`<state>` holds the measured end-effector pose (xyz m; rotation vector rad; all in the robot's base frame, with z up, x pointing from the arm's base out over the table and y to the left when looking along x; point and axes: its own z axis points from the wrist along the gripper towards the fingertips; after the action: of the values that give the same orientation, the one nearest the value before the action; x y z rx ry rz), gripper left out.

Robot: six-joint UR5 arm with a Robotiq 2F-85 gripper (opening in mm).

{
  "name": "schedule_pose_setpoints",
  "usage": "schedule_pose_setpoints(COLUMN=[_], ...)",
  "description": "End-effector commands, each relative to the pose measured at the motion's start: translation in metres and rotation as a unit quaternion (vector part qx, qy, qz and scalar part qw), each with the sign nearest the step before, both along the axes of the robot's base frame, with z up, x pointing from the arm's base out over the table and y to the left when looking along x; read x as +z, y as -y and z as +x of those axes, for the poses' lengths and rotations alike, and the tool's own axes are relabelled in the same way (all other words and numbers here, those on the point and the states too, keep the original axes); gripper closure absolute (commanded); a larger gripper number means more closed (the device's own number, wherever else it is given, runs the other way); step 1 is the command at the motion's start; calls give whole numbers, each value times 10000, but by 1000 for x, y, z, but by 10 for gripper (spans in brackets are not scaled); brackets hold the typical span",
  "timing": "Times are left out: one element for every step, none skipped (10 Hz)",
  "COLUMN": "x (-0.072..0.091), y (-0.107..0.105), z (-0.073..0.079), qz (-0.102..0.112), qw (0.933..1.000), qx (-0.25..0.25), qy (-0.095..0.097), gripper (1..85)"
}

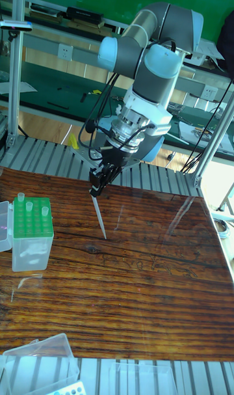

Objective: Insert a large pipette tip into the holder for large pipette tips

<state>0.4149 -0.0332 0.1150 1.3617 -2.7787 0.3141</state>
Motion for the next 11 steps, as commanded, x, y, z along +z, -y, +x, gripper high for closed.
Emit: schedule_pose_setpoints(x=[6, 9, 14, 20, 24, 27, 31, 37, 45, 53, 63], y=[-1, -1, -2, -2, -3, -4, -4, -2, 0, 6, 15], z=[0, 0, 0, 0, 2, 7, 16, 23, 29, 34, 42], qz=[7, 16, 8, -22, -29, -20, -14, -26, -38, -97, -196], qw=[10000, 10000, 10000, 10000, 10000, 10000, 10000, 9999, 9999, 9998, 9995], qx=[-8, -31, -34, -43, -50, -55, -18, 39, 102, 162, 260], qy=[-22, -17, -32, -38, -37, 19, 82, 94, 96, 83, 60], gripper=[847, 847, 847, 847, 847, 847, 847, 847, 847, 847, 847])
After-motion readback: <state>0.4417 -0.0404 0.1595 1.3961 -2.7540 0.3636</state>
